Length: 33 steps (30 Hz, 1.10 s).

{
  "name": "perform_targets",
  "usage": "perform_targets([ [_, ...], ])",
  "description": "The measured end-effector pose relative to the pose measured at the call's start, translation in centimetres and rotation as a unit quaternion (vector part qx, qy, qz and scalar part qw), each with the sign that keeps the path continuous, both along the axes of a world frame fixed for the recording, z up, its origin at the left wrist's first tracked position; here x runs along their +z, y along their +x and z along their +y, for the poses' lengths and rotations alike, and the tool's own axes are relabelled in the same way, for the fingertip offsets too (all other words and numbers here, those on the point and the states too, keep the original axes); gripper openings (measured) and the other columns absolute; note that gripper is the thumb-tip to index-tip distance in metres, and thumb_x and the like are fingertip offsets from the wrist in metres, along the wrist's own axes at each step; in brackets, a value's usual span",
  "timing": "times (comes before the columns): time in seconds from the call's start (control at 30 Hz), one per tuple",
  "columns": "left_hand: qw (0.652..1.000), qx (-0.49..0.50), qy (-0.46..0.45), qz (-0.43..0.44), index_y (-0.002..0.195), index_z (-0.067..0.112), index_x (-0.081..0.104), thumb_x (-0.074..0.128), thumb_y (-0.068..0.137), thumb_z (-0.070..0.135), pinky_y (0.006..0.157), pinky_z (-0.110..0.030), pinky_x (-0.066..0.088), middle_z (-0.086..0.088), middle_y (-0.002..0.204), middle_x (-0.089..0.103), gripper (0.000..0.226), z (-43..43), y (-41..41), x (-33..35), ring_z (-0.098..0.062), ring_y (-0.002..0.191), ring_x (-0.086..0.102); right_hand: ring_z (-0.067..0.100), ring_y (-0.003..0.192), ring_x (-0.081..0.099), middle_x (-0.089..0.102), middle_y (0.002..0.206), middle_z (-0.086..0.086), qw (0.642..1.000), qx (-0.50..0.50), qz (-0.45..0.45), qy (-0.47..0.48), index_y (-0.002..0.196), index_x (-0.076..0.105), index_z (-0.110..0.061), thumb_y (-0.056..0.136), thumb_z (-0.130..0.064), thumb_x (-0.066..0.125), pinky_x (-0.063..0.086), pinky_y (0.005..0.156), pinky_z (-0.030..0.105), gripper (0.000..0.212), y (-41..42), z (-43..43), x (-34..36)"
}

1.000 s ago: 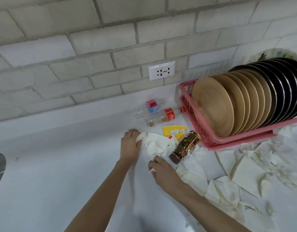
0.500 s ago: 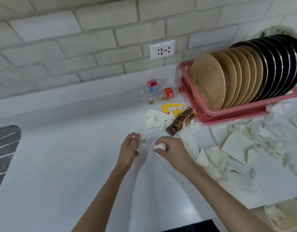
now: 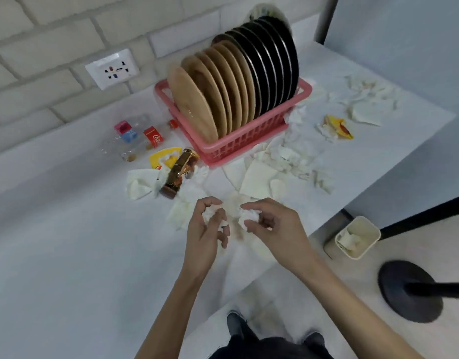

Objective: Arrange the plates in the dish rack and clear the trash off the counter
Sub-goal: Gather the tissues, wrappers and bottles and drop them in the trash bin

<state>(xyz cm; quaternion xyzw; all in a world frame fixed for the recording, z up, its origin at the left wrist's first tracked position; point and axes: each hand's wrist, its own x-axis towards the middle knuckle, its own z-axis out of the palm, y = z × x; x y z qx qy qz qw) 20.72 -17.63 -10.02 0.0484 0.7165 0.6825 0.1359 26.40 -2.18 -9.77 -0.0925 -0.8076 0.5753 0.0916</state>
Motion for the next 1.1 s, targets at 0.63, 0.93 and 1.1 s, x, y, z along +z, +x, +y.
perform_targets([
  [0.63,0.959,-0.248,-0.127,-0.048,0.052,0.013,0.039,0.042,0.105,0.04,0.048,-0.024,0.026,-0.004,0.051,0.037,0.059,33.4,17.6,-6.2,-0.012,0.05,0.03,-0.01,0.085,0.058,0.063,0.091,-0.032,0.957,-0.248,-0.139,0.056,0.098,0.077,-0.023,0.084,-0.02,0.076,0.039,0.07,0.006,0.015,25.3,29.3,-5.8],
  [0.93,0.929,-0.275,-0.212,-0.13,0.054,0.016,0.034,0.041,0.105,0.039,0.044,-0.02,0.024,0.0,0.051,0.031,0.056,41.6,16.0,-15.3,-0.007,0.041,0.027,0.0,0.069,0.064,0.067,0.082,-0.006,0.941,-0.232,-0.244,0.046,0.094,0.076,-0.014,0.086,-0.001,0.065,0.04,0.061,0.007,0.019,24.9,36.2,-14.2],
  [1.1,0.905,-0.313,-0.227,-0.174,0.051,0.02,0.033,0.043,0.105,0.037,0.042,-0.015,0.024,0.009,0.047,0.033,0.058,46.8,12.9,-21.8,-0.004,0.04,0.027,-0.003,0.067,0.062,0.067,0.079,-0.006,0.918,-0.293,-0.266,0.025,0.093,0.077,-0.012,0.085,-0.001,0.066,0.045,0.063,0.009,0.018,23.2,40.7,-19.7],
])
